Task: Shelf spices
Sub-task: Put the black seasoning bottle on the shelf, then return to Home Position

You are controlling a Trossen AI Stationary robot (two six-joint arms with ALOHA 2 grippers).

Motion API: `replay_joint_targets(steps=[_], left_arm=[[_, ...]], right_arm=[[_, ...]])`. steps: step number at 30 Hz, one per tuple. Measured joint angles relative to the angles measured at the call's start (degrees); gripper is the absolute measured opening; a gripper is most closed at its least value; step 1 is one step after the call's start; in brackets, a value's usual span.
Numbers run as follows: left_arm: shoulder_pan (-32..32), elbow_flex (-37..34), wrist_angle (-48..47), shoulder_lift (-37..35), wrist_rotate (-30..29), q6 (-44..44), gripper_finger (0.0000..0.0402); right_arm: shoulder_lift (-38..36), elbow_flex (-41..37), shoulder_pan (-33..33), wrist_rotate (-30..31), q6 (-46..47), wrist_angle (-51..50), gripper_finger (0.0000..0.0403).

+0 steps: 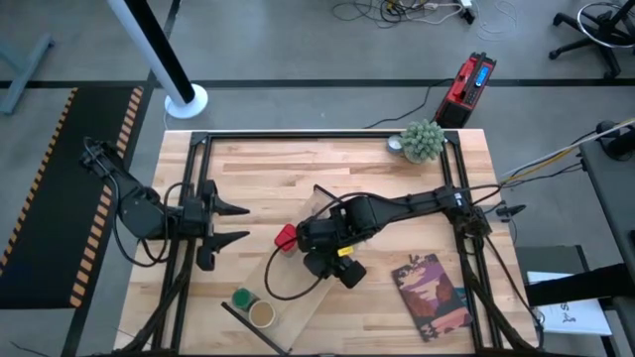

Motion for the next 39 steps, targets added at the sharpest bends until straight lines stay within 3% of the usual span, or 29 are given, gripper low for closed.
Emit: replay_joint_targets(steps=[8, 15, 22, 30, 33, 39], left_arm=[[0.0, 0.0, 0.0, -0.1, 0.0, 2.3, 0.0236], [0.0, 0.0, 0.3, -1.1, -0.1, 4.5, 0.0270], [0.1, 2.9, 0.8, -2.4, -0.1, 4.4, 0.0278], [0.1, 11.4, 0.0, 1.2, 4.5, 3.7, 0.0259], [0.1, 14.2, 0.2, 2.5, 4.7, 2.1, 0.0251], [0.1, 19.6, -7.2, 4.5, 11.0, 1.3, 0.0238]], right_arm=[[-0.2, 1.3, 0.1, 2.7, 0.4, 0.4, 0.0268], [-5.9, 1.2, 0.4, 2.8, 0.3, 4.9, 0.0309], [-15.7, 1.3, 3.5, -1.5, 5.5, 6.8, 0.0305], [-22.6, 0.6, 13.1, -2.3, 11.4, 4.4, 0.0276], [-25.3, 0.3, 15.6, 0.1, 16.2, 2.4, 0.0263], [-32.8, -6.2, 21.9, 16.9, 24.4, 4.1, 0.0240]])
